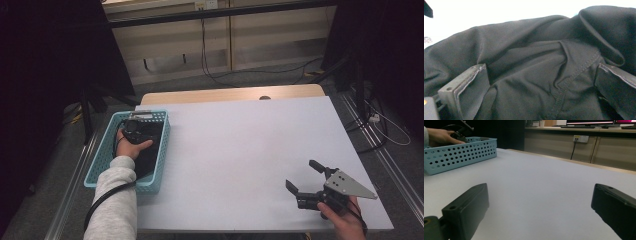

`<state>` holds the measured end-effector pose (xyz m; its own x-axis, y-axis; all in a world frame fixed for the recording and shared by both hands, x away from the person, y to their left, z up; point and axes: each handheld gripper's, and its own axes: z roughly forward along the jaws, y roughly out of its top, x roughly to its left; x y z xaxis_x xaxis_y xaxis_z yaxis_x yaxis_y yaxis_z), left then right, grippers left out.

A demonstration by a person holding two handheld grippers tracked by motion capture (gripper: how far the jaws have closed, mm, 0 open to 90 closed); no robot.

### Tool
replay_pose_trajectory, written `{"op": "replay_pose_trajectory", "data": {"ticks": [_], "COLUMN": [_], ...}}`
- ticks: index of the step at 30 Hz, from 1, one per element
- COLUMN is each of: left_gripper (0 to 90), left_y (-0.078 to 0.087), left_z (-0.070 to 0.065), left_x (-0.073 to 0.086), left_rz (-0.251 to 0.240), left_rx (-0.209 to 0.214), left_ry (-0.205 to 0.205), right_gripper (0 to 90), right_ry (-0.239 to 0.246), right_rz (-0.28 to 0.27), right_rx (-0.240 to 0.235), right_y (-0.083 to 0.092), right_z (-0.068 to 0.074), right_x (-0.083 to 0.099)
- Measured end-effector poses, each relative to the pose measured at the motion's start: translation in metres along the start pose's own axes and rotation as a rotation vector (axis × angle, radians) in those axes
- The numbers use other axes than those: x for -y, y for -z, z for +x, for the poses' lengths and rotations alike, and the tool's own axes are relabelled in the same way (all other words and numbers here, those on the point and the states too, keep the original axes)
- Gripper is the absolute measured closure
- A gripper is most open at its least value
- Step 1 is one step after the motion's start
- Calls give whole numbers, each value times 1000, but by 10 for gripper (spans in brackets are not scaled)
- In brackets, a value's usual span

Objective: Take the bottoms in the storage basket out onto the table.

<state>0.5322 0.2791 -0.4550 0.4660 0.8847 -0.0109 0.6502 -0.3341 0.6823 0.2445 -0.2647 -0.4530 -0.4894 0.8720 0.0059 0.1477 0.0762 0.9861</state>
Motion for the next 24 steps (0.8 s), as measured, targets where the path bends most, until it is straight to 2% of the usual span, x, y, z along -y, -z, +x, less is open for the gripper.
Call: {"op": "replay_pose_trajectory", "data": {"ticks": [2, 7, 12, 15, 17, 19, 21, 24], "left_gripper": [0, 0, 0, 1, 27, 99, 125, 214], "left_y": [-1, -2, -2, -3, -1, 2, 3, 5], "left_z": [0, -2, -8, -10, -11, -15, -16, -19], "left_x": [0, 3, 2, 2, 3, 3, 2, 1], "left_rz": [-1, -29, -5, -8, -7, -4, -3, 8], "left_rx": [3, -1, -23, -28, -31, -36, -39, -40], "left_ry": [-1, 29, 34, 38, 44, 56, 58, 66], "right_gripper": [3, 3, 4, 4, 4, 4, 4, 4], "right_ry": [-3, -1, -4, -4, -3, -3, -1, -1], "right_rz": [3, 9, 10, 10, 9, 10, 11, 10], "right_rx": [1, -5, -4, -2, -2, -6, -6, -5], "right_y": [0, -1, -1, -1, -1, -2, -2, -2], "right_z": [0, 1, 1, 0, 0, 1, 0, 1], "right_x": [0, 0, 0, 0, 0, 0, 1, 0]}}
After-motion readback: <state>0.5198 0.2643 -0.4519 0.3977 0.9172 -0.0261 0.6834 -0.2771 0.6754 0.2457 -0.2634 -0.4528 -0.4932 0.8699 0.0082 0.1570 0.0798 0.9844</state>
